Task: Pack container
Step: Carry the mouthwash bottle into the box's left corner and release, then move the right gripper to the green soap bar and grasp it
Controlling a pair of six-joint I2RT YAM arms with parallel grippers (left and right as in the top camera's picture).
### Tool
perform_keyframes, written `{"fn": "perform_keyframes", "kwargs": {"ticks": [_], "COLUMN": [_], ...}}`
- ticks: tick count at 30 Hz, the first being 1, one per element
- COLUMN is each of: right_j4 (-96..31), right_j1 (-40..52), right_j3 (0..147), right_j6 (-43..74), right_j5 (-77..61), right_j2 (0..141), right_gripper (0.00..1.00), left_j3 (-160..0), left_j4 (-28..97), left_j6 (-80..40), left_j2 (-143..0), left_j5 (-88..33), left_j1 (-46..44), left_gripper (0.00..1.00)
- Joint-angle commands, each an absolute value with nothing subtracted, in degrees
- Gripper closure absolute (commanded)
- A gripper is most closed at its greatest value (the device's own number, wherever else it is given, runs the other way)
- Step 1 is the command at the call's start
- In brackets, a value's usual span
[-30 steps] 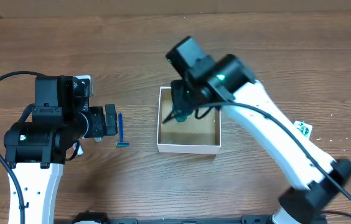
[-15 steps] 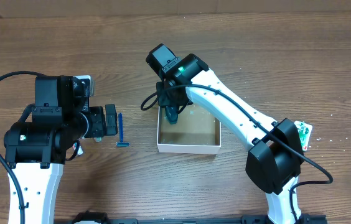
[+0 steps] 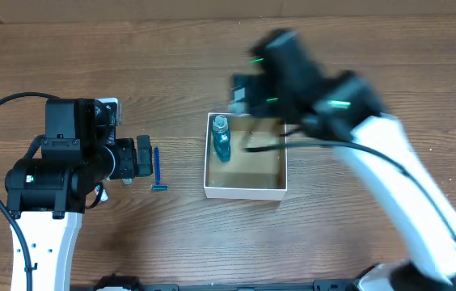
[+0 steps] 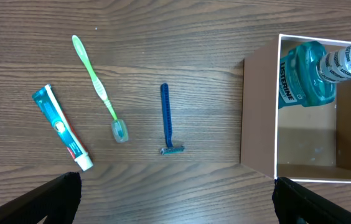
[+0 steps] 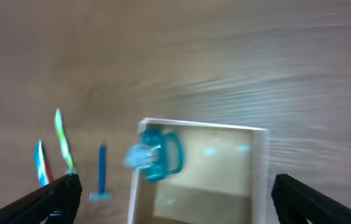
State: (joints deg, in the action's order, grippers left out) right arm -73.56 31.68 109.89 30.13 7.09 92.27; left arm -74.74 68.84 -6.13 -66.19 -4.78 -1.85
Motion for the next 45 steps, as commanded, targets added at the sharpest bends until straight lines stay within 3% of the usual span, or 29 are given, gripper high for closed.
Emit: {"fn": "perform_keyframes", "kwargs": {"ticks": [1,5,10,18,29,30,33,36,41,45], "right_j4": [-80.31,-85.8,-71.42,-47.77,-41.76,-41.82,-41.8,-41.74,-42.85,-54.26], "right_j1": [15.86,-4.45,-18.68,-22.81,-22.79,-22.79,-22.79,-22.79,-22.79,-22.52], "right_j3": [110.37,103.98,80.34,57.56,53.21,53.21,53.21,53.21,54.65,66.28], "right_j6": [35.31,34.09,28.45,21.12,19.46,19.44,19.53,19.53,19.7,19.92], "right_j5": [9.39,9.41,5.45,2.46,1.13,0.93,-0.27,-0.84,-3.6,-6.39], "right_j2": [88.64,88.73,88.79,91.0,101.34,101.34,101.34,101.34,101.3,99.92], "right_gripper": [0.0,0.0,0.0,0.0,0.0,0.03,0.31,0.49,0.52,0.54], "left_j3": [-76.25,-76.25,-76.25,-76.25,-76.25,-76.25,-76.25,-76.25,-76.25,-76.25], "left_j4": [68.77,68.77,68.77,68.77,68.75,68.75,68.75,68.77,68.77,68.77], "left_j6": [-7.33,-7.33,-7.31,-7.84,-7.77,-7.79,-7.79,-7.79,-7.77,-7.77], "left_j2": [-66.13,-66.13,-66.13,-66.13,-66.13,-66.13,-66.13,-66.13,-66.13,-66.13], "left_j5": [-5.58,-5.58,-5.58,-5.61,-5.61,-5.61,-5.61,-5.61,-5.58,-5.58], "left_j1": [-1.89,-1.89,-1.89,-1.89,-1.89,-1.89,-1.89,-1.89,-1.89,-1.89], "left_gripper": [0.0,0.0,0.0,0.0,0.0,0.0,0.0,0.0,0.0,0.0]}}
